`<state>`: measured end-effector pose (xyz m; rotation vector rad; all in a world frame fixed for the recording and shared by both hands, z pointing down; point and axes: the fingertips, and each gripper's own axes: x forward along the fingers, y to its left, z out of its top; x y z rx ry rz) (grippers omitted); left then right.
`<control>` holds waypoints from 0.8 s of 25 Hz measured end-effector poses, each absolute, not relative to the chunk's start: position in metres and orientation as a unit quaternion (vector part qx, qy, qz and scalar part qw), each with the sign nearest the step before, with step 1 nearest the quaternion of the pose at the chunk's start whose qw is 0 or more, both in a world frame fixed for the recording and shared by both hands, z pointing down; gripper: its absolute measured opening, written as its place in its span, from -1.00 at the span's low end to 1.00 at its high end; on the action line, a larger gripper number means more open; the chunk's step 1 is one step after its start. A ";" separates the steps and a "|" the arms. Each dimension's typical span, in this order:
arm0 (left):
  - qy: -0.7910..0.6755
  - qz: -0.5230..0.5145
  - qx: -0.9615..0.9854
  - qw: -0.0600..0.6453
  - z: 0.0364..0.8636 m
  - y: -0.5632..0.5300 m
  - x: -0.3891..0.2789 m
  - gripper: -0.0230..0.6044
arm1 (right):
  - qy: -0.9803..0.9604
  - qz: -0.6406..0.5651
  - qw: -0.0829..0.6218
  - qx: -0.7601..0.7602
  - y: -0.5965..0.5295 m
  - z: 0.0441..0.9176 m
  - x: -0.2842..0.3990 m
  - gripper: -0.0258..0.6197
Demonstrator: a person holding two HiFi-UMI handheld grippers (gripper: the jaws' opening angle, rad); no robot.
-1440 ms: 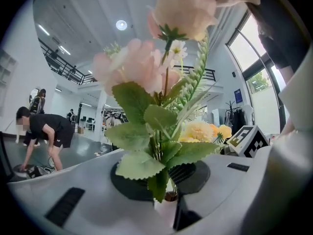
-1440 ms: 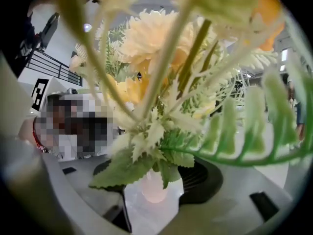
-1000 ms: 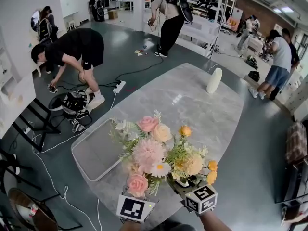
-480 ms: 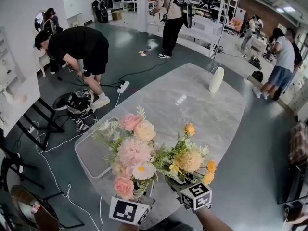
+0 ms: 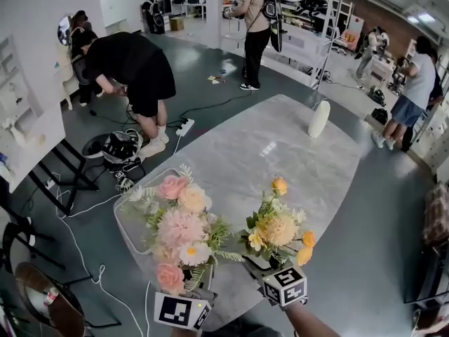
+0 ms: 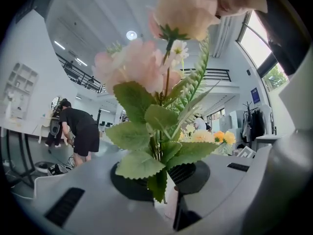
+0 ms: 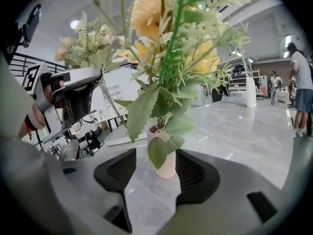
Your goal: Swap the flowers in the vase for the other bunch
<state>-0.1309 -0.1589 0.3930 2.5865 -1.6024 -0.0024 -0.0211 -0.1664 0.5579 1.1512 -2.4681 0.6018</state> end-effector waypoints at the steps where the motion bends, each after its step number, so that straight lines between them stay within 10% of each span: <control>1: -0.529 0.001 0.847 0.052 0.395 -0.156 -0.133 -0.69 | -0.871 0.213 0.176 0.405 -0.164 0.558 -0.021 -0.12; 9: -0.556 0.018 0.829 0.055 0.412 -0.127 -0.140 -0.69 | -0.882 0.210 0.172 0.385 -0.140 0.552 -0.022 -0.13; 20: -0.580 0.001 0.810 0.091 0.419 -0.077 -0.113 -0.69 | -0.908 0.190 0.160 0.338 -0.086 0.520 -0.006 -0.67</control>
